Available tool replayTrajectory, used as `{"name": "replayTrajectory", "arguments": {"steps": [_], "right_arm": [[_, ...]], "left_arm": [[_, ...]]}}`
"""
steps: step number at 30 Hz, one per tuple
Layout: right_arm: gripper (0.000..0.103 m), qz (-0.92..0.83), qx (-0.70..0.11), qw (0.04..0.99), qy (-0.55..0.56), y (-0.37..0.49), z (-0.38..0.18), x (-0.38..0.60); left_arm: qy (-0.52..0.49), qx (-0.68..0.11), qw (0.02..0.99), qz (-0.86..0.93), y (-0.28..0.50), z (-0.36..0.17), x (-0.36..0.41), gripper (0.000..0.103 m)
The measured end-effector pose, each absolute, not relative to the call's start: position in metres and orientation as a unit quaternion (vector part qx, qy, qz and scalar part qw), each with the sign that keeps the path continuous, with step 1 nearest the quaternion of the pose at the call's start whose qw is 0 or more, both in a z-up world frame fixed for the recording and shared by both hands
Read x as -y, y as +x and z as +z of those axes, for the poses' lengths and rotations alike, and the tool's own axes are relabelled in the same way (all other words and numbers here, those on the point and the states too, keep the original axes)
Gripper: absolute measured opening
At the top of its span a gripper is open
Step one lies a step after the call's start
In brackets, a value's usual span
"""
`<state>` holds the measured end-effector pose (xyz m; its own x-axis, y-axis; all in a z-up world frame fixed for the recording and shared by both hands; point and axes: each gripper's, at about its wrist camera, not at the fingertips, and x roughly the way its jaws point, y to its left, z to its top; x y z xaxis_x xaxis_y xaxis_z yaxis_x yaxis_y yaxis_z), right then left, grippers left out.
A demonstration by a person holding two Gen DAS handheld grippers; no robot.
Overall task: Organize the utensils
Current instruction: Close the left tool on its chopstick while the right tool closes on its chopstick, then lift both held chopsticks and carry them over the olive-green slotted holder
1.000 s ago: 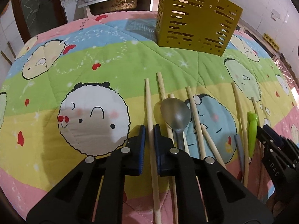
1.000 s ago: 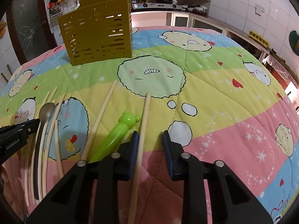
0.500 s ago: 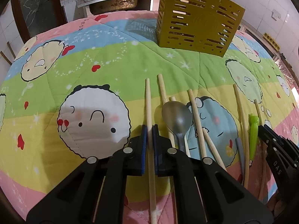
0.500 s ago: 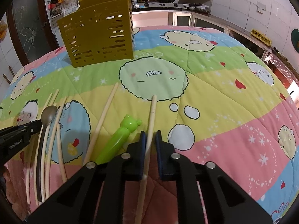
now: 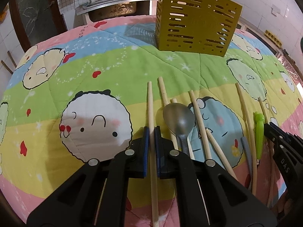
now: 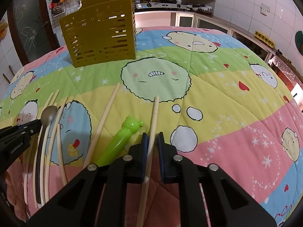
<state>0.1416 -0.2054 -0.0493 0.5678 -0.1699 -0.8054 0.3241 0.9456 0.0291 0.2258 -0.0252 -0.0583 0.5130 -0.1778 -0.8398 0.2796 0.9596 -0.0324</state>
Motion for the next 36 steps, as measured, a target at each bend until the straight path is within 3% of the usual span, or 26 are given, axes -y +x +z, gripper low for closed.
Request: {"name": "replayTrajectory", "arguments": {"steps": [16, 36], "right_arm": [[0.006, -0.126, -0.429, 0.888, 0.102, 0.141, -0.034, 0.214], [0.006, -0.067, -0.267, 0.952, 0.133, 0.069, 0.042, 0.220]], "left_arm": [[0.014, -0.455, 0.881, -0.128, 0.225, -0.045, 0.015, 0.004], [-0.040, -0.303, 0.945, -0.113, 0.126, 0.031, -0.012, 0.004]]}}
